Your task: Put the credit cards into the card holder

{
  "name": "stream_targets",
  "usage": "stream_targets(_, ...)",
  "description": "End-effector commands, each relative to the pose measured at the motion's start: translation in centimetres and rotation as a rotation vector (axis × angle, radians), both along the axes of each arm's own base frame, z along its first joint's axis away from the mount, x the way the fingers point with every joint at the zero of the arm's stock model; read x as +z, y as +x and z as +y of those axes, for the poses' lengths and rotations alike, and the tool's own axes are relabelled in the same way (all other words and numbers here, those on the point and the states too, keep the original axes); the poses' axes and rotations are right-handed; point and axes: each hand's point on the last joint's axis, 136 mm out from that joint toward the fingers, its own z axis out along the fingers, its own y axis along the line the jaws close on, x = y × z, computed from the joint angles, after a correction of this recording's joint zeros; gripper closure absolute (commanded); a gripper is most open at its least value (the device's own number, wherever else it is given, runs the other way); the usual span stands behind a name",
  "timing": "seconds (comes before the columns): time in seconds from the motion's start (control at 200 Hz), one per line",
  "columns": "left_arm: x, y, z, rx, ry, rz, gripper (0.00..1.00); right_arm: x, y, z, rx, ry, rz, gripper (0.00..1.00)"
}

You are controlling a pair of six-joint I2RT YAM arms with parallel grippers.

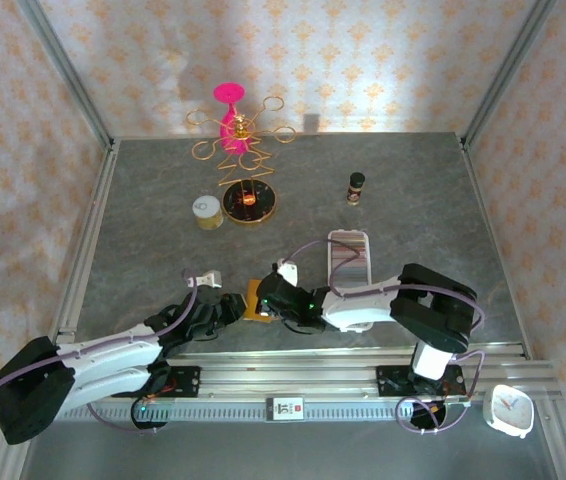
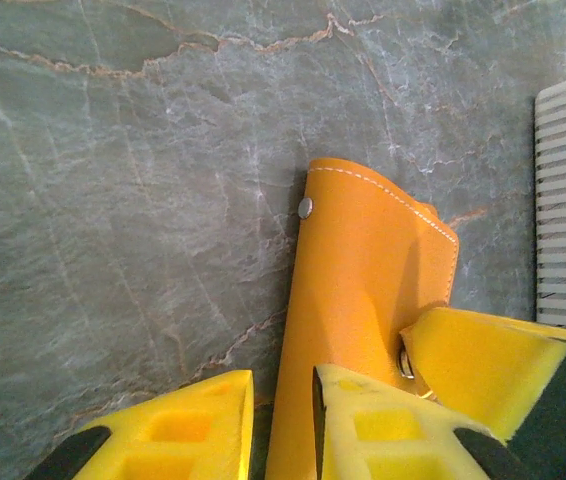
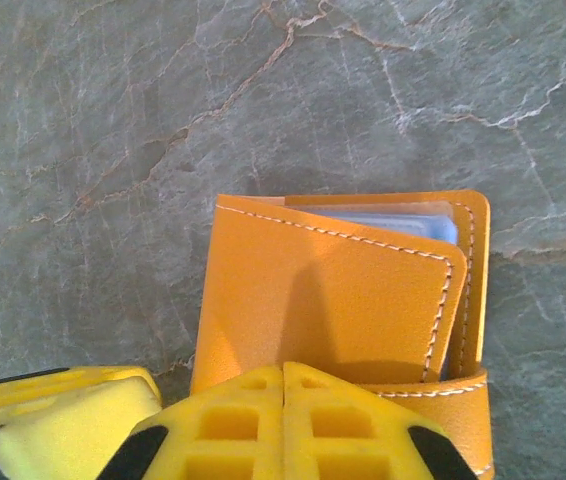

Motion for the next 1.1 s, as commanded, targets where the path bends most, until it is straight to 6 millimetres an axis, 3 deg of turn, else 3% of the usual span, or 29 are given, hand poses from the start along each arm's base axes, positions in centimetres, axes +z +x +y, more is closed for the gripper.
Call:
stream_targets(0.0,-0.2,-0.3,-0.8,-0.054,-0.014,-0.007,0.76,-3.8,-2.3,-2.5,0.060,-0.153,0.124,1.00)
stream_targets(0.21,-0.2,-0.5,-1.6,-0.087,-0.043,-0.004,0.76,-2.2,-2.2,-1.4,0.063,-0.043,0.121,1.00)
stream_targets(0.506,-0.5,-0.7,-1.7,-0.094,-0.045,0.003,0.76,-0.6,-1.7,-1.5,0.045,-0.014,0.085,1.00)
stream_targets(0.581,-0.4,-0.7,-1.6,-0.094,-0.043,0.001,0.77,-0.2,-1.7,-1.1,0.055,0.004,0.081,0.89)
stream_targets(0.711,-0.2,-0.5,-1.4,-0.085,-0.035,-0.011,0.76,0.9,-1.6,-0.4,0.066,0.050,0.067,0.80)
stream_targets(0.846,0.2,-0.1,-1.0,-0.060,-0.020,-0.031,0.76,1.9,-1.3,-0.3,0.063,0.048,0.048,0.56)
stream_targets(0.986,1.7,1.1,0.6,0.013,0.041,-0.098,0.75,4.3,-0.5,-0.9,0.038,0.053,-0.009,0.53)
stream_targets(1.096,4.4,2.6,2.5,0.107,0.113,-0.191,0.62,7.8,0.6,-2.0,0.009,0.057,-0.105,0.47)
